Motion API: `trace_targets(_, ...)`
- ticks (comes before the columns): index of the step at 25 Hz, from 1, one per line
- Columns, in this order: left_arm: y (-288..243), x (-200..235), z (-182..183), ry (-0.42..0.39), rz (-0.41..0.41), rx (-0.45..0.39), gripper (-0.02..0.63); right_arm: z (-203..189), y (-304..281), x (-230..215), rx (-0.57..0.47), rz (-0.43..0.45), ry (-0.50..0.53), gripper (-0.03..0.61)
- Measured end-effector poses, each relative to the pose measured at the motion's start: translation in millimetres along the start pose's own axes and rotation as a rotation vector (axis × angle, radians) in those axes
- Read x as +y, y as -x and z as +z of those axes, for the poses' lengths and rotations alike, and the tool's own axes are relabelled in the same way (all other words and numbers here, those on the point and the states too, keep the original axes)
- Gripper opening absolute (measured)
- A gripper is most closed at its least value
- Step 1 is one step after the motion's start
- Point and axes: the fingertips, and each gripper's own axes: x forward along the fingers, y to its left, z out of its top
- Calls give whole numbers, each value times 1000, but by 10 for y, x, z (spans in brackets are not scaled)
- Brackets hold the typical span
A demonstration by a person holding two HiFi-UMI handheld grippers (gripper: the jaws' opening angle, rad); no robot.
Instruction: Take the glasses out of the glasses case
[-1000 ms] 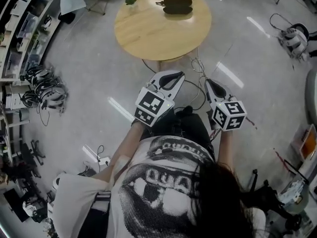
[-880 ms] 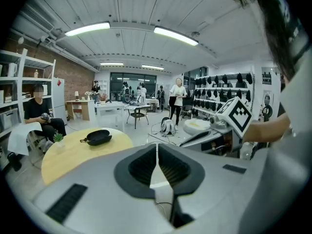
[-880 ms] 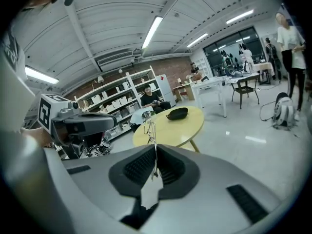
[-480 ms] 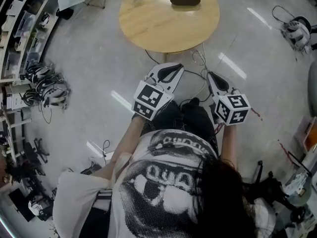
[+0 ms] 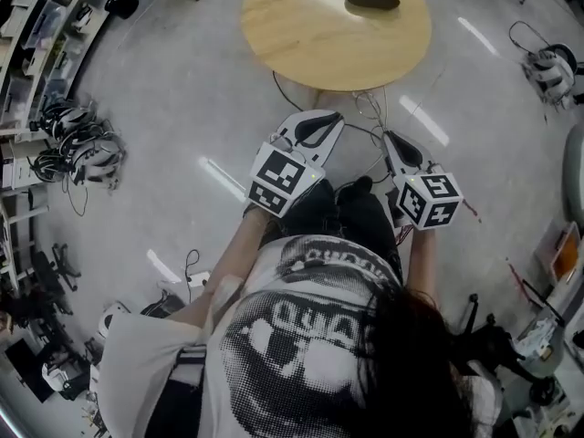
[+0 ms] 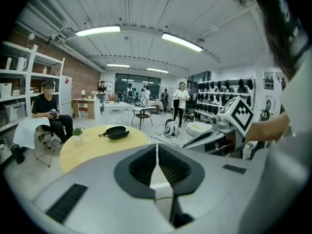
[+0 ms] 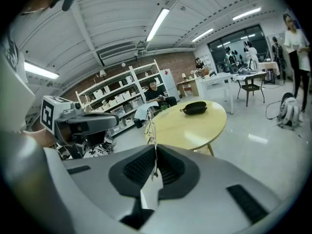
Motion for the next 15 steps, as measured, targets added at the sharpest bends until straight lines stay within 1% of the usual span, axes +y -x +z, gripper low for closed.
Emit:
trace_targets(6, 195, 204, -112, 21, 8, -7, 21, 1, -167, 191, 12, -3, 5, 12)
trace_targets(15, 368, 413, -191, 25, -18, -15, 21, -3, -365, 384, 22, -24, -6, 12)
